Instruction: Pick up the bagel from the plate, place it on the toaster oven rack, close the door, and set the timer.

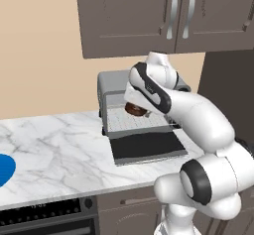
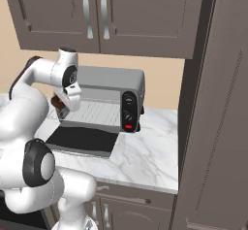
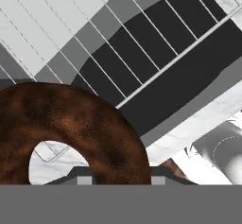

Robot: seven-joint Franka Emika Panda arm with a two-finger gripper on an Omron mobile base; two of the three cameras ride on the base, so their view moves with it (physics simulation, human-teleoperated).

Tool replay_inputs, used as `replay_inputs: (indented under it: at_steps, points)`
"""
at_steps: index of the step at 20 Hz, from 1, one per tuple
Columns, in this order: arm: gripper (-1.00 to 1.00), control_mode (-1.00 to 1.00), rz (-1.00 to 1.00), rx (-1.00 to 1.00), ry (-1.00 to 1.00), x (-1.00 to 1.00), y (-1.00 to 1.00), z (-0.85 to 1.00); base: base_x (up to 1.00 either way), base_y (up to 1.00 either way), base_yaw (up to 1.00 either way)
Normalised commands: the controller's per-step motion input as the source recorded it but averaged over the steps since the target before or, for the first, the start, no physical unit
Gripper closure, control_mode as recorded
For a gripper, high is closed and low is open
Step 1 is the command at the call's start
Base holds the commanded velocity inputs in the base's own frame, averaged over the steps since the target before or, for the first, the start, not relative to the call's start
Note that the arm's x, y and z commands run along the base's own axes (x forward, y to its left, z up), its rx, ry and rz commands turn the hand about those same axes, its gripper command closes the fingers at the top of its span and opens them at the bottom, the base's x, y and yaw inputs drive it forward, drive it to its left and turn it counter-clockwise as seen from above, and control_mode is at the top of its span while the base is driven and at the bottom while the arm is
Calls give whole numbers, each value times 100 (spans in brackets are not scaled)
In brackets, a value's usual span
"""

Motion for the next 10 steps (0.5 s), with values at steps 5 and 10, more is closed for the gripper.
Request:
replay_inputs:
  at_steps: [5,10]
  points:
    - [100,-100,15,0,-9,18,-25,-22,0,0,0]
    - [100,-100,12,0,-20,8,-19,-23,0,0,0]
